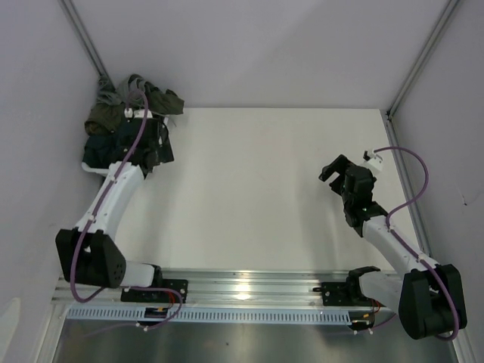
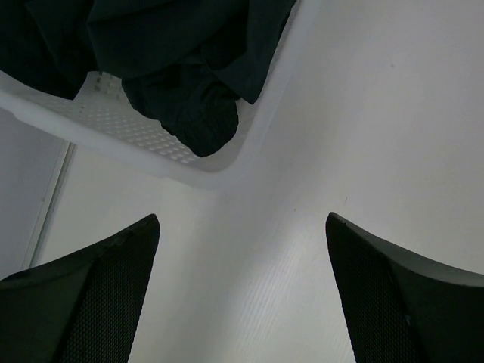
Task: Fold and stack the shorts
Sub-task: Grab the shorts from the pile
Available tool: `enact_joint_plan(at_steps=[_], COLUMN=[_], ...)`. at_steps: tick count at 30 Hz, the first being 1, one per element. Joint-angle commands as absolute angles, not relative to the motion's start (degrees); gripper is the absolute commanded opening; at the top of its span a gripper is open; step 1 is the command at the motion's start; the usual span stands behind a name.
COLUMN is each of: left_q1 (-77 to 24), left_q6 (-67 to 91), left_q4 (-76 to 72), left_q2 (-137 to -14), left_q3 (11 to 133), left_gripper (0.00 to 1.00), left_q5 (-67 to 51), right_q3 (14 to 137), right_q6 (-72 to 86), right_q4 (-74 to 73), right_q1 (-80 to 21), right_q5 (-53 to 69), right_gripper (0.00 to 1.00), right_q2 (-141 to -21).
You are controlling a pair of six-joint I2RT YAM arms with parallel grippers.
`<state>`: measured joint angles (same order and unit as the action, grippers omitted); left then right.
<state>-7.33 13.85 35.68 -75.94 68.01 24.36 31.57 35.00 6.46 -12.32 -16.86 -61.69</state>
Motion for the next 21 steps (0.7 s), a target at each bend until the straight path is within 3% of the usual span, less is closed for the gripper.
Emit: enact_joint_plan(at_steps=[1,9,21], left_q1=[-2.91,3.6,4.39], left_q6=[16.43,18.02,19.25], left_q4=[34.46,29.44,33.22], left_q2=[-80.76,-90.69,-110.64], left_q3=[75.14,81.28,95.71], left_gripper=[0.93,0.84,0.75], left_q5=[19.61,13.46,10.99], right_q3=[31.2,31.81,31.91], right_q6=[35.68,35.51,35.6], right_q4=[8.7,8.88,8.88], right_q1=[-12.39,-12.3,-11.87], right_q5=[-15.39,-13.18,-12.66], right_gripper=[0.99,0.99,0.99], right_q2=[-61.96,-63.01,-63.19])
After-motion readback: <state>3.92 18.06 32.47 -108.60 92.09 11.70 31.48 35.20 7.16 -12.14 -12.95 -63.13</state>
